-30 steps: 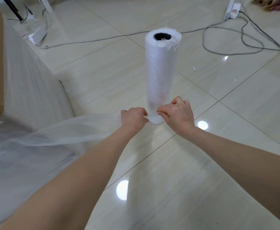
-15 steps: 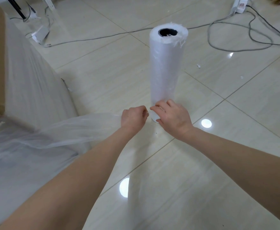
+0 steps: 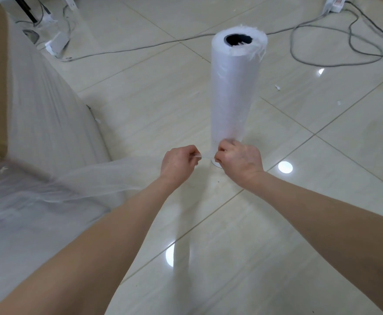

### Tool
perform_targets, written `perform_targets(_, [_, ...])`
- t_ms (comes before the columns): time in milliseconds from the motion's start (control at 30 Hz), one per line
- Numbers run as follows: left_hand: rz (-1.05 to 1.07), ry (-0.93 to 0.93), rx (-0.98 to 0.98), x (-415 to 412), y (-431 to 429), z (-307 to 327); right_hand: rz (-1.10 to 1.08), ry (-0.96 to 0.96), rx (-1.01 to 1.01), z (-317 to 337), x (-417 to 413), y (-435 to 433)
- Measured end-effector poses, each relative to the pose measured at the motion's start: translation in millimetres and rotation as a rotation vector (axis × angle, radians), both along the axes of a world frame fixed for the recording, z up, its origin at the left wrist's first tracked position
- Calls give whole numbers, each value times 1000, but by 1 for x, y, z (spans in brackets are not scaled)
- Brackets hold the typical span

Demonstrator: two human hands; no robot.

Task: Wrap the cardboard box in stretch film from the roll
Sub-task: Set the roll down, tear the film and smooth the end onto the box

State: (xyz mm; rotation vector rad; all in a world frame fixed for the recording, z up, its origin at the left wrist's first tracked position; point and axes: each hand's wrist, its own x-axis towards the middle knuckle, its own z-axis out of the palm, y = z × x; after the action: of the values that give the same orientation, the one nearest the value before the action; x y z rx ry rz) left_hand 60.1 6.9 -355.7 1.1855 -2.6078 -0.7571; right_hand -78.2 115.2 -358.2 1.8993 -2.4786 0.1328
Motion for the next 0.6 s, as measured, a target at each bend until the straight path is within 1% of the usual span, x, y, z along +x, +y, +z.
perform_targets(333, [267,-69,-5,3,-8,-3,26,49,13,8,-8,4])
perform_targets(533, [395,-111,37,1,-9,0,50,45,38,12,-9,11])
perform_targets(600, [397,-125,48,1,-9,2,42,35,46,13,-8,12])
